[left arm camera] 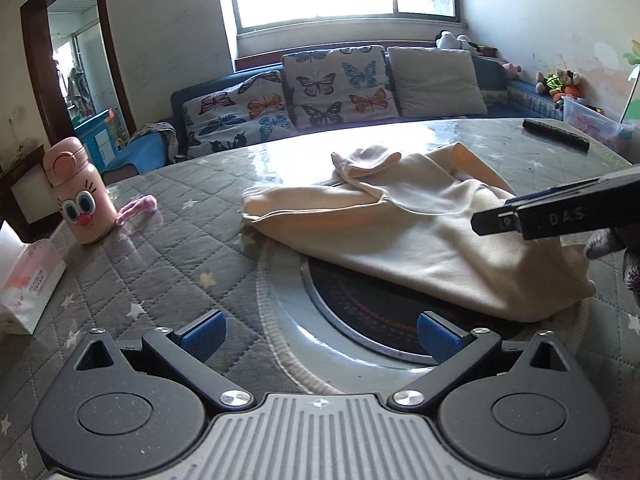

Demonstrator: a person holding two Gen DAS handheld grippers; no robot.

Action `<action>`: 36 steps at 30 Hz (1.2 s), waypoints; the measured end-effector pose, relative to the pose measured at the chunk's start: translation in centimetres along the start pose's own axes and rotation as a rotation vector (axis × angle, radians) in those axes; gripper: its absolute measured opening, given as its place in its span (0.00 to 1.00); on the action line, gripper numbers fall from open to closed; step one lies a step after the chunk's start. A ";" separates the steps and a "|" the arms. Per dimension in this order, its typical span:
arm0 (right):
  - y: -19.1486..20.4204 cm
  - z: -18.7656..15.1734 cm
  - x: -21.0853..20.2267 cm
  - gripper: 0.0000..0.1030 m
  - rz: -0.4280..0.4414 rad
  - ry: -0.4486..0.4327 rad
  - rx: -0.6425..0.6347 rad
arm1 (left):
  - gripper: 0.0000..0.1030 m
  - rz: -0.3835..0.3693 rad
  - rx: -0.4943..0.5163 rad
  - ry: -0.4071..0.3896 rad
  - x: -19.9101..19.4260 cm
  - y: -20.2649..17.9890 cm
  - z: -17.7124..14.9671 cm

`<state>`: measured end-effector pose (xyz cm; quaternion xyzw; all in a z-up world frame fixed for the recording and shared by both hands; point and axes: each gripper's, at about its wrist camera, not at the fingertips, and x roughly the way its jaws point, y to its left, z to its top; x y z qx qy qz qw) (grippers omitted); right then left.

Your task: Fold clothes

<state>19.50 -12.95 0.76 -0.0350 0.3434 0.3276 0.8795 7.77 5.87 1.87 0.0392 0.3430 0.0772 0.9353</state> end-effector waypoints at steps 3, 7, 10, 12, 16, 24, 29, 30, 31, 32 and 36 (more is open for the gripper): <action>0.5 -0.4 -0.2 0.13 0.001 -0.003 -0.024 | 1.00 0.004 -0.008 -0.008 -0.3 0.4 0.1; 1.6 -0.9 -1.7 0.05 0.016 -0.027 -0.057 | 1.00 0.011 -0.015 -0.029 -1.1 0.8 0.3; 2.8 -1.6 -3.6 0.04 0.060 -0.049 -0.093 | 1.00 0.014 -0.018 -0.051 -1.9 1.1 0.6; 4.0 -2.4 -5.0 0.04 0.098 -0.059 -0.129 | 1.00 0.015 -0.017 -0.065 -2.4 1.3 0.8; 6.5 -4.1 -7.3 0.04 0.171 -0.049 -0.203 | 1.00 -0.001 -0.008 -0.089 -3.7 1.2 1.0; 11.4 -8.5 -10.5 0.04 0.331 0.037 -0.317 | 1.00 -0.113 0.053 -0.100 -4.8 -1.9 1.2; 13.2 -9.7 -11.8 0.04 0.401 0.054 -0.383 | 1.00 -0.175 0.094 -0.094 -4.8 -3.8 1.2; 13.3 -9.8 -12.2 0.08 0.417 0.056 -0.385 | 1.00 -0.179 0.100 -0.090 -4.5 -4.0 1.2; 12.8 -9.7 -12.8 0.11 0.418 0.048 -0.377 | 1.00 -0.181 0.105 -0.087 -4.3 -4.2 1.3; 12.4 -9.7 -13.4 0.11 0.419 0.040 -0.368 | 1.00 -0.183 0.106 -0.085 -4.1 -4.2 1.4; 10.2 -9.0 -15.2 0.12 0.379 0.018 -0.313 | 0.99 -0.197 0.101 -0.075 -3.1 -4.1 1.8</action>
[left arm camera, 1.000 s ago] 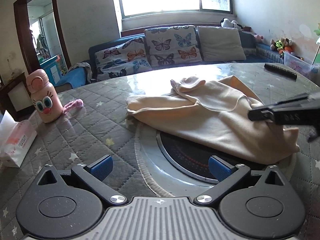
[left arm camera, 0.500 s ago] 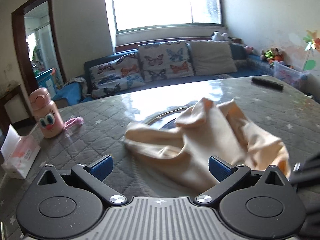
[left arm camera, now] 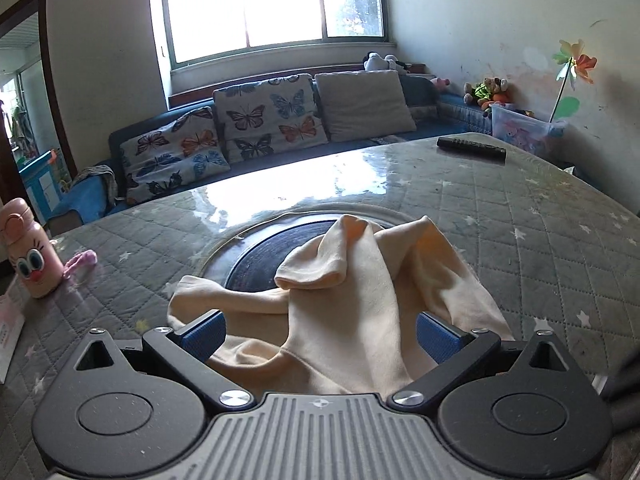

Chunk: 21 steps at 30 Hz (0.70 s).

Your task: Fold clothes

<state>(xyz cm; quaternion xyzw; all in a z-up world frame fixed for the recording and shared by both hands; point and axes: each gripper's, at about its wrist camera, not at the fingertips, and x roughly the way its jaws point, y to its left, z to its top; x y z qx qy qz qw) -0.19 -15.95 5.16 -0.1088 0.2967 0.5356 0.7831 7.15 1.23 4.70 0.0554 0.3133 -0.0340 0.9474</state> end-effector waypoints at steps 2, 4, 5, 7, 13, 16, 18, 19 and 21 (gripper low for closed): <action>-1.8 0.1 -1.1 0.12 -0.072 -0.011 0.030 | 0.98 -0.005 0.000 0.009 0.7 0.0 0.3; -4.0 0.4 -2.0 0.13 -0.156 -0.019 0.067 | 0.97 -0.011 0.001 0.019 1.4 -0.2 0.4; -5.4 0.6 -2.3 0.14 -0.203 -0.021 0.090 | 0.96 -0.014 0.003 0.025 1.8 -0.4 0.5; -7.8 0.8 -2.1 0.22 -0.285 -0.018 0.096 | 0.94 -0.021 0.011 0.035 2.5 -0.7 0.8; -14.2 2.3 1.2 0.33 -0.419 0.008 0.121 | 0.80 -0.035 0.040 0.079 5.5 -1.9 1.5; -17.0 2.7 3.5 0.33 -0.448 0.025 0.120 | 0.67 -0.040 0.039 0.110 7.0 -1.8 1.5; -17.8 2.9 4.7 0.33 -0.453 0.032 0.113 | 0.51 -0.051 0.032 0.121 7.5 -1.5 1.5; -18.1 3.1 5.4 0.33 -0.452 0.036 0.108 | 0.39 -0.058 0.028 0.123 7.7 -1.4 1.5; -18.7 3.5 6.6 0.33 -0.449 0.043 0.098 | 0.20 -0.077 0.019 0.122 7.7 -1.0 1.3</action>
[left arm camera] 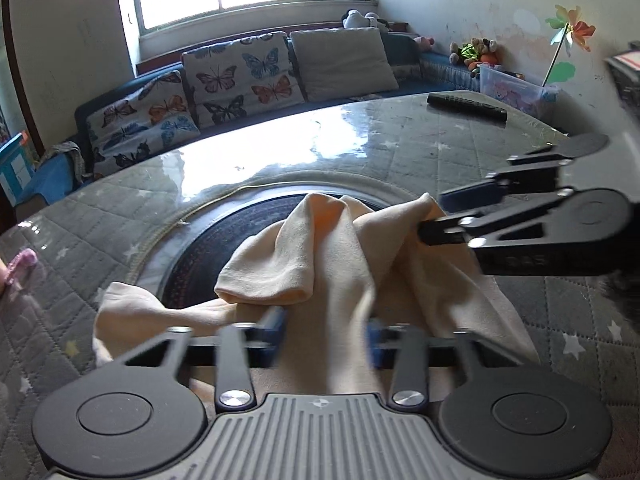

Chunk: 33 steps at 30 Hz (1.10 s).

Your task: Fold clothes

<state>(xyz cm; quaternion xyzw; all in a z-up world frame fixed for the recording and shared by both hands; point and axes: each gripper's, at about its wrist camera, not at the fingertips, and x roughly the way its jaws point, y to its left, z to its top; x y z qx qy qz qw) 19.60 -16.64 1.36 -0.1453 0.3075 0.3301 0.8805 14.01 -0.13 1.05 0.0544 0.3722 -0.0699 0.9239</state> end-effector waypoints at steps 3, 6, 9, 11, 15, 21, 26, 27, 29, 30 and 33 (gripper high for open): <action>0.2 0.2 -0.2 0.18 0.001 -0.018 0.012 | 0.08 0.010 -0.015 -0.022 -1.0 0.8 -0.4; 0.3 0.3 -0.4 0.03 0.001 -0.036 0.025 | 0.04 0.051 -0.061 -0.050 -3.2 2.3 -1.4; 0.5 0.5 -1.2 0.02 -0.011 -0.057 0.041 | 0.03 0.091 -0.107 -0.078 -5.4 3.9 -2.3; 0.3 0.2 -2.3 0.02 -0.041 -0.071 0.054 | 0.03 0.118 -0.138 -0.096 -6.8 5.0 -3.0; -0.3 -0.7 -5.1 0.02 -0.117 -0.100 0.090 | 0.03 0.173 -0.199 -0.133 -9.7 7.1 -4.3; -1.7 -4.1 -9.9 0.02 -0.250 -0.089 0.185 | 0.03 0.235 -0.323 -0.095 -13.4 10.0 -9.1; -3.4 -8.8 -12.7 0.02 -0.328 -0.026 0.284 | 0.03 0.250 -0.391 -0.019 -14.1 11.2 -12.7; -3.5 -9.5 -13.0 0.02 -0.333 -0.013 0.300 | 0.03 0.251 -0.403 -0.005 -14.1 11.4 -13.3; -3.7 -11.0 -13.4 0.03 -0.345 0.014 0.333 | 0.04 0.254 -0.392 -0.004 -14.5 11.1 -13.6; -3.7 -11.5 -13.6 0.05 -0.356 0.024 0.336 | 0.06 0.256 -0.383 -0.007 -14.8 10.9 -13.7; -3.7 -13.1 -14.0 0.11 -0.391 0.055 0.346 | 0.10 0.260 -0.356 -0.015 -15.5 10.4 -14.0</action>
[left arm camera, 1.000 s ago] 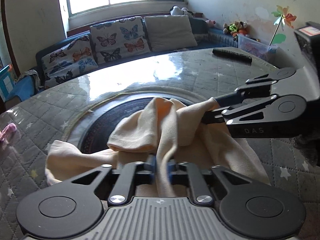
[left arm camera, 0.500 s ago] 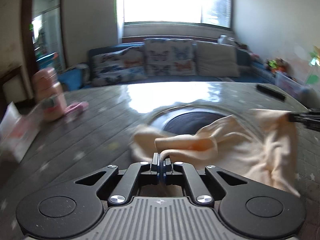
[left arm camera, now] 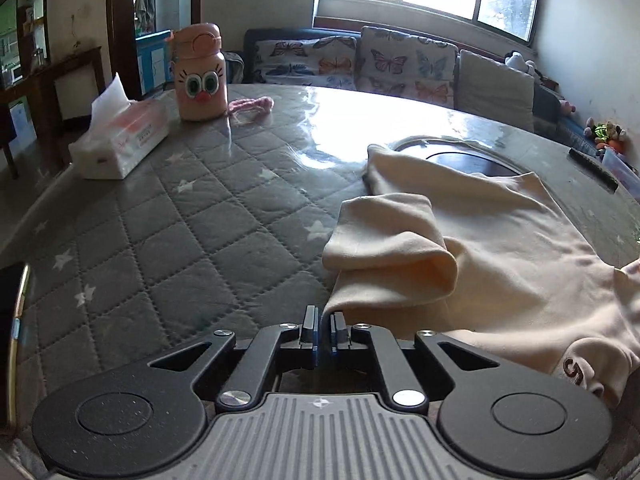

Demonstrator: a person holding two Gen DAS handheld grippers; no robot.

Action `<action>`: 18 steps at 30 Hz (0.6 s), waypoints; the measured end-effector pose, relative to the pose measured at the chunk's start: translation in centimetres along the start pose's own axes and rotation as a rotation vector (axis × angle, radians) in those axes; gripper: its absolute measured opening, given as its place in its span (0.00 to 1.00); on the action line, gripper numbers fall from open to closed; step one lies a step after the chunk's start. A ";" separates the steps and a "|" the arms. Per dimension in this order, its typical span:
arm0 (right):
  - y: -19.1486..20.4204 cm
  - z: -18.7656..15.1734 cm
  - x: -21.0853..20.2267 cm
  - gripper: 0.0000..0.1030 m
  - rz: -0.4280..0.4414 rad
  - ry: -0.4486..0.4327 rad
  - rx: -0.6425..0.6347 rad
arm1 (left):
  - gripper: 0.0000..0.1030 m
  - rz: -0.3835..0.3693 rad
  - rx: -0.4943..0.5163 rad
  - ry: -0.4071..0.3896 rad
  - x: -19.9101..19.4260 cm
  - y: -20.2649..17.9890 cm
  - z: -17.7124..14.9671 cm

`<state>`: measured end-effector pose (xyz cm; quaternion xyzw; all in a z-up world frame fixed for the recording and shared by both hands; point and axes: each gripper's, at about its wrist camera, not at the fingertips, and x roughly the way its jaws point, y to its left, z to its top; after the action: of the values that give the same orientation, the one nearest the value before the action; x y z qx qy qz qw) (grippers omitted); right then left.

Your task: Fold clothes

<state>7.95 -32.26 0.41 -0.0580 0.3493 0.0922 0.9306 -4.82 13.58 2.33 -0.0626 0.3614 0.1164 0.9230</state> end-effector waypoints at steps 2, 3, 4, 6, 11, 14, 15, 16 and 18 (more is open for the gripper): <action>0.0 0.1 -0.1 0.20 0.011 -0.008 0.003 | 0.15 0.002 0.017 -0.008 -0.6 -0.2 -0.3; 0.0 0.2 -0.2 0.34 0.016 -0.012 0.004 | 0.18 0.002 0.026 -0.013 -0.9 -0.2 -0.4; 0.0 0.3 -0.3 0.42 0.022 -0.016 0.005 | 0.28 0.003 0.034 -0.017 -1.1 -0.3 -0.5; 0.6 0.5 0.1 0.43 0.021 -0.024 -0.027 | 0.37 0.005 0.051 -0.025 -1.7 -0.5 -0.8; 0.8 1.2 2.3 0.52 -0.002 -0.020 -0.058 | 0.43 -0.044 0.133 -0.046 -3.3 -1.5 -1.6; -0.1 1.7 3.3 0.54 -0.036 -0.017 -0.048 | 0.47 -0.120 0.207 -0.044 -4.1 -3.1 -2.4; -0.7 1.8 3.5 0.54 -0.057 -0.018 -0.041 | 0.47 -0.149 0.230 -0.040 -4.2 -3.8 -2.6; -1.3 1.9 3.7 0.56 -0.078 -0.019 -0.034 | 0.48 -0.179 0.254 -0.035 -4.2 -4.5 -2.9; -2.4 2.1 3.9 0.60 -0.120 -0.023 -0.023 | 0.51 -0.238 0.302 -0.026 -4.2 -5.9 -3.4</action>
<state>12.67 -33.76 -0.48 -0.0885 0.3333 0.0411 0.9377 -8.54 6.45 2.88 0.0357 0.3529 -0.0481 0.9338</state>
